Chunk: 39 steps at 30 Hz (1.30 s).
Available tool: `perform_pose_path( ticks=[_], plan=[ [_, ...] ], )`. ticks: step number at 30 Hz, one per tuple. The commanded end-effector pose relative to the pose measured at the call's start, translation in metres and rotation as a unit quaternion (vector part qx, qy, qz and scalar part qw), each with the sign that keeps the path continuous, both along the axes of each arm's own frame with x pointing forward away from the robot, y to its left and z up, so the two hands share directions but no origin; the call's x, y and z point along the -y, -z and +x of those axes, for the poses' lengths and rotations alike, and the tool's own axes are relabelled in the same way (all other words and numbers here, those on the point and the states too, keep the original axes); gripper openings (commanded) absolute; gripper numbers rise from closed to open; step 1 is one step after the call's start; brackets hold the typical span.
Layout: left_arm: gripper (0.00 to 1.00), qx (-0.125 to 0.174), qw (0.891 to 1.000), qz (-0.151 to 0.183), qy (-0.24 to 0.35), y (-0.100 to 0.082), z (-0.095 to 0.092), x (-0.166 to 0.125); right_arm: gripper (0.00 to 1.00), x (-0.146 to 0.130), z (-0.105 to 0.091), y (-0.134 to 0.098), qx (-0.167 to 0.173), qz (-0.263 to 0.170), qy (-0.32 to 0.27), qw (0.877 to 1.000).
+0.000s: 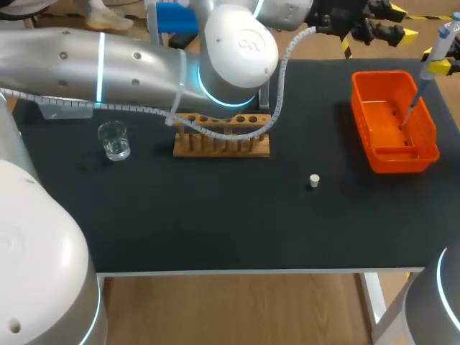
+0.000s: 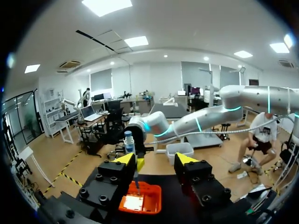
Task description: Invert the test tube, pick up the pipette, mount the tip to pipette, aspirate from beaker and dispense into the tube, eject the tip, return the pipette, and cap with the stopper.
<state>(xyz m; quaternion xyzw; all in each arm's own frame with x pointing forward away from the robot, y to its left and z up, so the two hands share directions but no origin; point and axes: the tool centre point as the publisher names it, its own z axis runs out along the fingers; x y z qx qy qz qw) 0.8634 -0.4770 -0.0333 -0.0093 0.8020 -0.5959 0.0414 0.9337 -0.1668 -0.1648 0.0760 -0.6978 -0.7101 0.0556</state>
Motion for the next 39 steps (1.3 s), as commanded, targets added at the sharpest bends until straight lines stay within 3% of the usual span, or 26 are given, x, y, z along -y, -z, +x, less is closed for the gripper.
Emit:
perform_pose_path(
  ticks=[1,15,31,36,39],
  plan=[
    [0.0,0.0,1.0,-0.002,0.001,0.001,0.0,-0.001,0.0,0.002,0.003,0.0,0.0,0.0,-0.004,1.0],
    [0.0,0.0,1.0,-0.002,0.001,0.001,0.0,-0.001,0.0,0.002,0.003,0.0,0.0,0.0,-0.004,1.0],
    [0.0,-0.005,0.999,-0.007,-0.04,0.008,0.03,0.063,0.0,0.002,0.003,0.0,0.0,0.0,-0.004,1.0],
    [0.0,-0.035,0.998,-0.011,-0.052,0.007,0.038,0.08,0.0,0.002,0.003,0.0,0.0,0.0,-0.004,1.0],
    [0.0,-0.035,0.998,-0.011,-0.052,0.007,0.038,0.08,0.0,0.002,0.003,0.0,0.0,0.0,-0.004,1.0]
  ],
)
